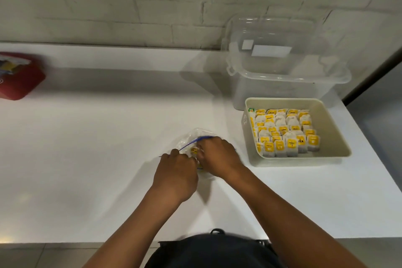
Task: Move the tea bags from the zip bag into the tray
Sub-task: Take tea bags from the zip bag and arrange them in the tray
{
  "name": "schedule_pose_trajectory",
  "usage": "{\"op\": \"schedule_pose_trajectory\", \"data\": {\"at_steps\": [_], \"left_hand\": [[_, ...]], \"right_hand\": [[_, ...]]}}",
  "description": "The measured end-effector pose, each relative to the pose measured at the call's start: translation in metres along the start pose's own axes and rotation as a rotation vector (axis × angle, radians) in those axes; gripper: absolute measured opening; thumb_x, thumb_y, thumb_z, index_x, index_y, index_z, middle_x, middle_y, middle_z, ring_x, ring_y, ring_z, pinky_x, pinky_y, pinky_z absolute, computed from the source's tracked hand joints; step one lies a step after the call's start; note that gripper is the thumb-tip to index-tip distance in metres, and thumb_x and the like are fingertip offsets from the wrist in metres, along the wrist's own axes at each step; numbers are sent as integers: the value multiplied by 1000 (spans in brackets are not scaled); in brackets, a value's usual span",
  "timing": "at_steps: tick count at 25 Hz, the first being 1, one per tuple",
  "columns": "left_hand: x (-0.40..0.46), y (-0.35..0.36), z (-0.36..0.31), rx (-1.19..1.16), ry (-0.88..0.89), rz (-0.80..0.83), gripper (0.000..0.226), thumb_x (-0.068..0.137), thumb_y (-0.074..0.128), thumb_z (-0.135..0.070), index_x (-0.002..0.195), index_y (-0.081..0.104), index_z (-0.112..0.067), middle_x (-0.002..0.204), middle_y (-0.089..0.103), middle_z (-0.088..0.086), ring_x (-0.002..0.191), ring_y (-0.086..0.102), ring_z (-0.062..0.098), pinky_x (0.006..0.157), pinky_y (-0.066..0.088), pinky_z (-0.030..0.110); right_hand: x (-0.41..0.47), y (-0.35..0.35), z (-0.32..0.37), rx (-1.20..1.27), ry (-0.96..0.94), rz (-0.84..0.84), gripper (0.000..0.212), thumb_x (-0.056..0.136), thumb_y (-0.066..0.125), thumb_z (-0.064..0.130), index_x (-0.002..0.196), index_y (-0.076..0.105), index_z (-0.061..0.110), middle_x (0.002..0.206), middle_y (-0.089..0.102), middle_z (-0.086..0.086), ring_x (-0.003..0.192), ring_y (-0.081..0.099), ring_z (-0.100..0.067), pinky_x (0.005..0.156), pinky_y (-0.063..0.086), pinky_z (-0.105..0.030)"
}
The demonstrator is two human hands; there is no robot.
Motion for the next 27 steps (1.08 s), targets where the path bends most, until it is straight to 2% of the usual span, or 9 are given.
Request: {"op": "schedule_pose_trajectory", "data": {"at_steps": [4, 6, 9, 11, 14, 17, 20, 25, 27], "left_hand": [[-3, -21, 20, -282, -80, -105, 33, 96, 43, -22, 123, 60, -30, 116, 63, 1, 106, 58, 24, 86, 45, 32], [-7, -28, 29, -446, -88, -167, 33, 94, 47, -21, 120, 62, -37, 113, 65, -5, 99, 62, 21, 82, 49, 31], [-13, -30, 40, -617, -128, -231, 27, 91, 55, -21, 112, 59, -37, 103, 69, -12, 86, 62, 15, 75, 48, 28], [-15, -25, 43, -774, -125, -260, 31, 87, 61, -22, 114, 55, -36, 108, 67, -20, 95, 64, 9, 81, 51, 29], [-13, -14, 38, -1035, -116, -167, 45, 86, 68, -30, 125, 51, -43, 115, 63, -28, 97, 64, -5, 78, 51, 18], [-11, -12, 37, -1063, -131, -182, 34, 89, 67, -35, 121, 59, -45, 105, 67, -22, 84, 65, -7, 66, 43, 4], [-11, -15, 41, -1046, -178, -256, 2, 90, 67, -32, 92, 69, -32, 90, 68, -12, 78, 64, -1, 61, 38, 5], [-7, -9, 39, -1103, -225, -212, 13, 89, 69, -34, 81, 67, -24, 72, 69, -4, 64, 60, 10, 52, 38, 12], [-4, -6, 36, -1099, -232, -205, 18, 88, 69, -38, 80, 65, -22, 68, 68, 4, 56, 51, 18, 49, 34, 17]], "right_hand": [[-3, -26, -7, 183, -67, 48, 12, 87, 54, 25, 80, 62, 20, 81, 67, -1, 77, 60, -24, 64, 48, -33], [-8, -45, -8, 253, -92, 2, 10, 87, 57, 26, 79, 63, 22, 72, 64, 6, 70, 59, -15, 65, 50, -32], [-15, -60, -5, 372, -112, -7, 9, 87, 63, 24, 78, 64, 22, 60, 59, 11, 61, 57, -5, 57, 41, -18], [-17, -60, -5, 451, -120, 22, 9, 87, 65, 21, 78, 65, 21, 61, 59, 12, 60, 57, 1, 57, 38, -13], [-17, -49, -6, 568, -125, 86, 10, 87, 64, 21, 77, 64, 23, 70, 65, 10, 66, 62, -2, 65, 51, -26], [-17, -38, -9, 675, -115, 137, 7, 86, 63, 25, 79, 64, 23, 75, 68, 3, 71, 65, -19, 72, 54, -41], [-18, -34, -13, 789, -79, 136, 7, 89, 65, 24, 82, 65, 23, 81, 69, 3, 73, 64, -17, 74, 54, -39], [-17, -27, -18, 898, -25, 90, 8, 92, 65, 17, 97, 69, 21, 90, 72, 11, 82, 68, -8, 77, 52, -26], [-18, -25, -20, 939, -1, 92, 10, 90, 68, 20, 99, 69, 25, 94, 73, 6, 84, 71, -18, 79, 56, -32]]}}
Point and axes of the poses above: each hand's wrist, its own x-axis towards the middle knuckle, its own y-axis out of the palm, z = x × y, the point moved 8 cm from there along x, towards the middle knuckle
